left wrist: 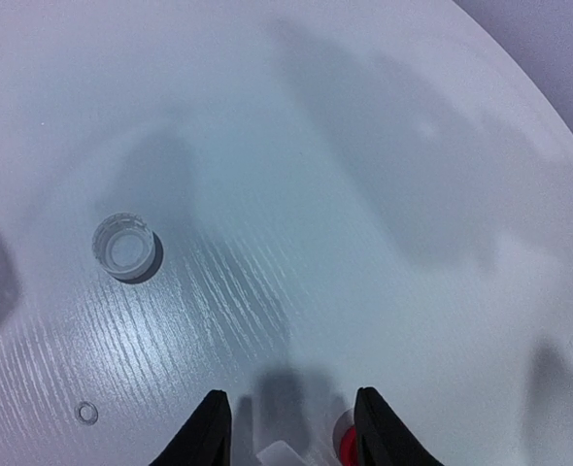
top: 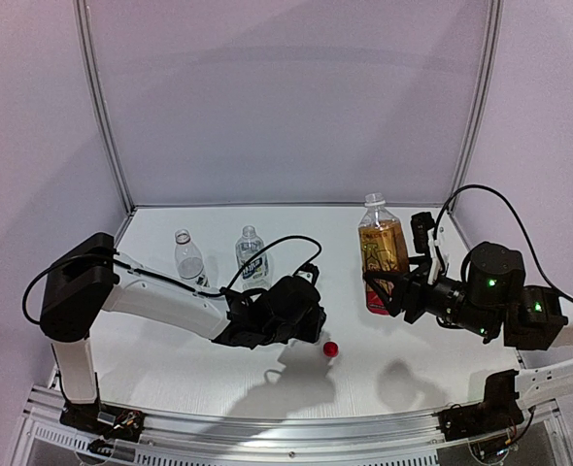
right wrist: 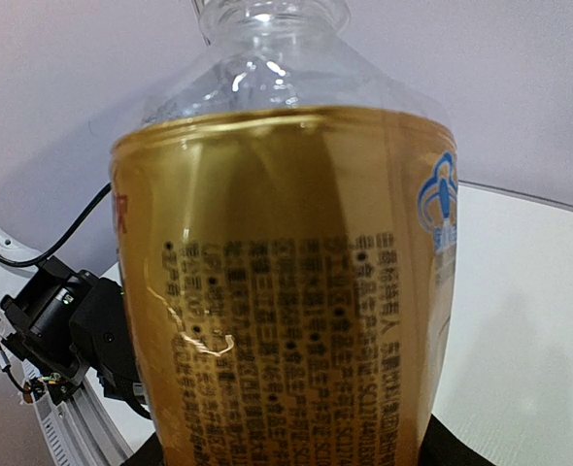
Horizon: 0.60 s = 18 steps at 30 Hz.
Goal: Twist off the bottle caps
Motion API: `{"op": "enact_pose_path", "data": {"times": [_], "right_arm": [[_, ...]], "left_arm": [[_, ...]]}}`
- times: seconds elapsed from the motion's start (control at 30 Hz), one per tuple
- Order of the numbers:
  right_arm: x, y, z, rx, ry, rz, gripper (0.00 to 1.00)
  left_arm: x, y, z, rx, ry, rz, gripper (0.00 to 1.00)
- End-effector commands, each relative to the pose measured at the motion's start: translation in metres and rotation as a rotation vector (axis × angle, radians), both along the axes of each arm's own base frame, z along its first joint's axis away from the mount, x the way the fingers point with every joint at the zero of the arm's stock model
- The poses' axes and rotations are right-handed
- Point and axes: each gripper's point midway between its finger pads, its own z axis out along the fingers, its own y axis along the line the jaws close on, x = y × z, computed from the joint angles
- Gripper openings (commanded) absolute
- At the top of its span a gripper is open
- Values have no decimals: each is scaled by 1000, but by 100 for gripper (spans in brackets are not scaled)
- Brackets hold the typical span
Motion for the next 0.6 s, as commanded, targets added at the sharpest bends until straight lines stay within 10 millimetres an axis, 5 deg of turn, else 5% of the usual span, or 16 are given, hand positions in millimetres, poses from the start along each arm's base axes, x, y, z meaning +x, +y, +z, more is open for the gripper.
{"op": "enact_pose_path", "data": {"times": [0.0,0.3,0.4,0.57], "right_arm": [[0,-1,0,11,-6,-1,0],[-1,-1,1,15,-5,3,0],[-1,-1,2,18,-6,6,0],[-2,1,2,20,-7,17,0]], "left_arm": [[3,-5,4,-15,-10,-8,45],[-6,6,30,-19,-68,-17,49],[-12,19,52,-39,-106,-10,50],[-29,46,98,-60,-215,-13,65]]}}
